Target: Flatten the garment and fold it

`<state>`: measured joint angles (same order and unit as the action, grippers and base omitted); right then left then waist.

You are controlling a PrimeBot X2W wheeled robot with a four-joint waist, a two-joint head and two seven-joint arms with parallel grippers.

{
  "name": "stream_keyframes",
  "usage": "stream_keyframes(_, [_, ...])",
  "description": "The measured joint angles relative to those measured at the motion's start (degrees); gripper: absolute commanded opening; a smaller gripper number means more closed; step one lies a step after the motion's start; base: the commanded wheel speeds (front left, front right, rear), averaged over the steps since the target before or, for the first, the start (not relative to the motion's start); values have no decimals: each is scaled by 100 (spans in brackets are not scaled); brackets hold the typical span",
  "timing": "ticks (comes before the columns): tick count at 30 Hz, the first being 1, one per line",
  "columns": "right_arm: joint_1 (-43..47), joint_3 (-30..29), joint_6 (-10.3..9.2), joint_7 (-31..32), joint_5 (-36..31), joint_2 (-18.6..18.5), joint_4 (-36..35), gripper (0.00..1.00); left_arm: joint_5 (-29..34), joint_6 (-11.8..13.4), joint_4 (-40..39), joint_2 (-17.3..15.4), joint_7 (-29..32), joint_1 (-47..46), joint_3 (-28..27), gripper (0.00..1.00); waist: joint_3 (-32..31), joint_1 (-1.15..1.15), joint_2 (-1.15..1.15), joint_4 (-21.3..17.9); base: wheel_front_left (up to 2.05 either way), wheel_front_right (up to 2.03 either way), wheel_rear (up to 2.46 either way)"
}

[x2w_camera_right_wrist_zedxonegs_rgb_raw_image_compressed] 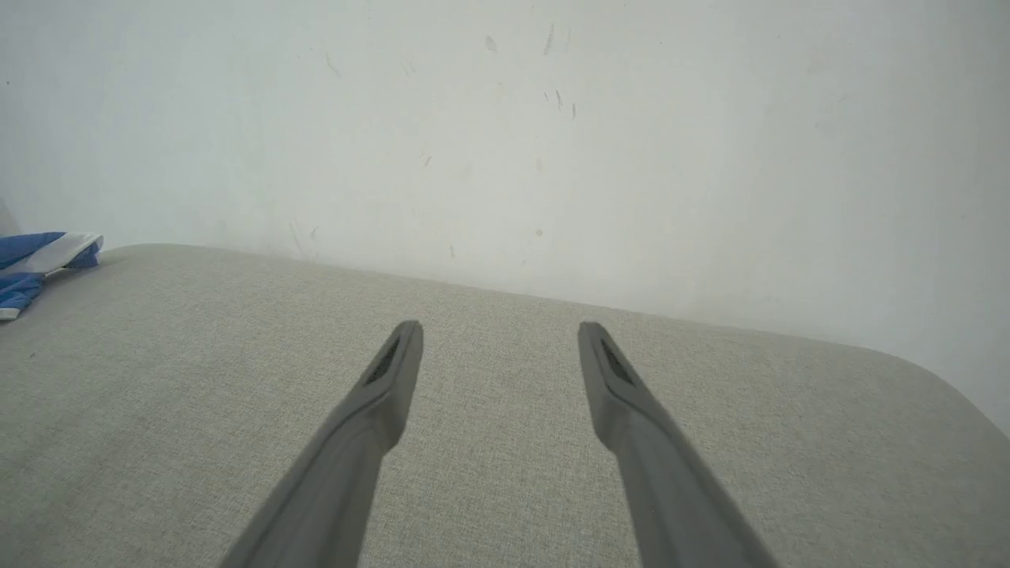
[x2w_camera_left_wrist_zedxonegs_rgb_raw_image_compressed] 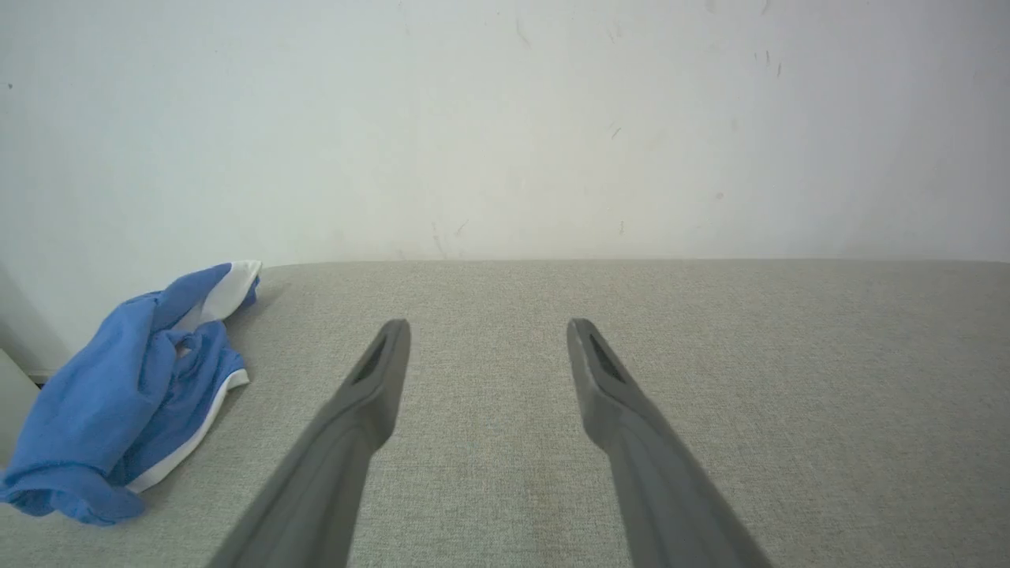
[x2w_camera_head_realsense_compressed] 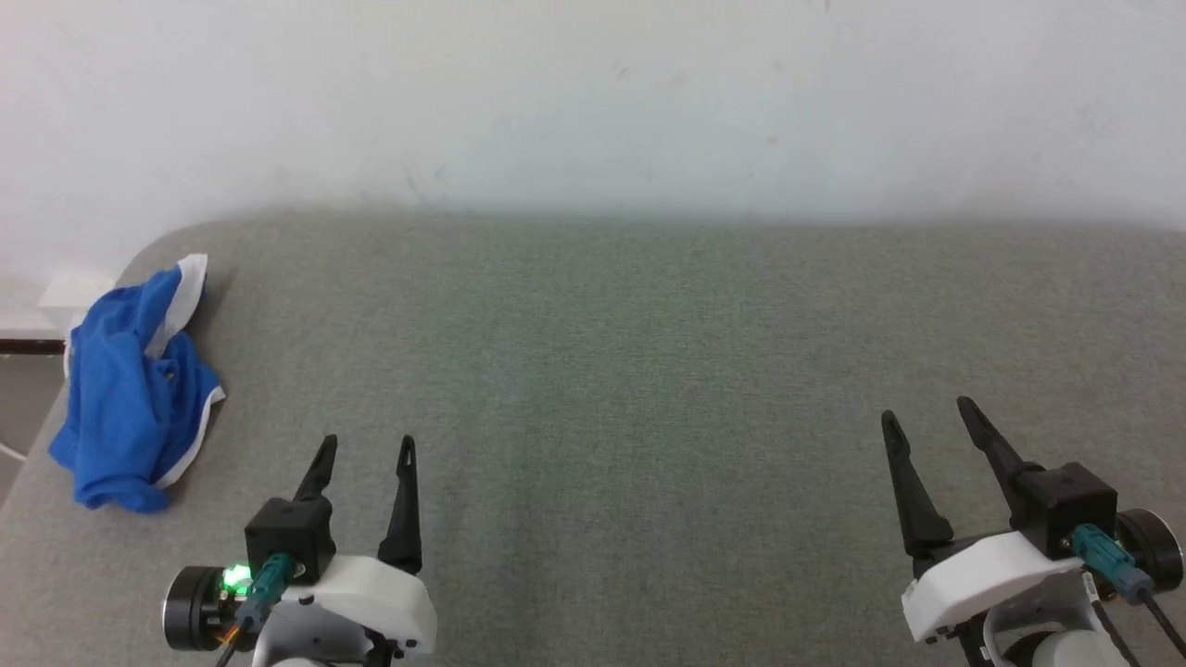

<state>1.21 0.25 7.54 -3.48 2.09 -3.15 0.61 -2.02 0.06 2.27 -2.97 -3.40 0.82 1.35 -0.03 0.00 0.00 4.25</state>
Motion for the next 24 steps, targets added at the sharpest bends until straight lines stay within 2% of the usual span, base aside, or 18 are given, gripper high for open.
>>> stream_keyframes(24, [38,170,0,-281,54,1,52,100,-12,49,54,0,-276,40,35,100,-58,0,0,860,0,0,0])
